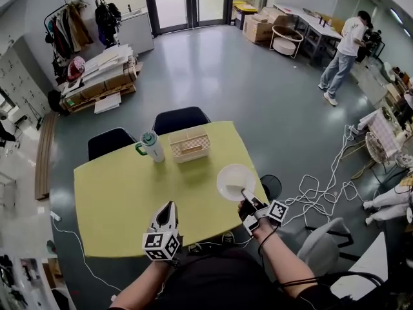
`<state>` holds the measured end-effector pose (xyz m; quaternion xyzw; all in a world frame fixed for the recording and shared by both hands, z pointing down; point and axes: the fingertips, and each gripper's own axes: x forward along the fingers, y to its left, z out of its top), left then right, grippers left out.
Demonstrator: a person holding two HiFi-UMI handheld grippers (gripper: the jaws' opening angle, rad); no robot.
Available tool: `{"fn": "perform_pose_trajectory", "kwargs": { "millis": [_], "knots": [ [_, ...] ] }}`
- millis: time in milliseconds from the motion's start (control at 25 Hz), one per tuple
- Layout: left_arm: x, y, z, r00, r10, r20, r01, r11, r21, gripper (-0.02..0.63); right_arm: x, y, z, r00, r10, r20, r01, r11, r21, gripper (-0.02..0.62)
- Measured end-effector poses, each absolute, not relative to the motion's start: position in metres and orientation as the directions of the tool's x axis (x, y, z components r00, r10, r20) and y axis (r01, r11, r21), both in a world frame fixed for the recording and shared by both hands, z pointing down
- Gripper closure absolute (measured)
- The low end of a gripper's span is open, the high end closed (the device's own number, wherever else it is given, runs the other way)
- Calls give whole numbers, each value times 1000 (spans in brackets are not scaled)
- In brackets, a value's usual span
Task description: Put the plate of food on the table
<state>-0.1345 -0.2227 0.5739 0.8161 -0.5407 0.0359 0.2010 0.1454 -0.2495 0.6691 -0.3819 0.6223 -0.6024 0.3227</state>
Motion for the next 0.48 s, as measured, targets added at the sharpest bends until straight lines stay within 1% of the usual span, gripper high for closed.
{"fn": "perform_pose_trajectory", "kwargs": {
  "millis": [160, 400, 480],
  "knots": [
    [-123, -231, 584, 382, -875, 297, -909, -298, 292, 597, 166, -276, 706, -525, -846, 93, -118, -35, -992, 548],
    [-113, -253, 602, 316, -898, 305, -932, -235, 276, 597, 184, -307, 762, -559, -822, 106, -105, -56, -993, 548],
    [-111, -262, 606, 288, -907, 306, -939, -205, 276, 597, 194, -315, 780, -565, -815, 125, -119, -70, -990, 548]
  ]
}}
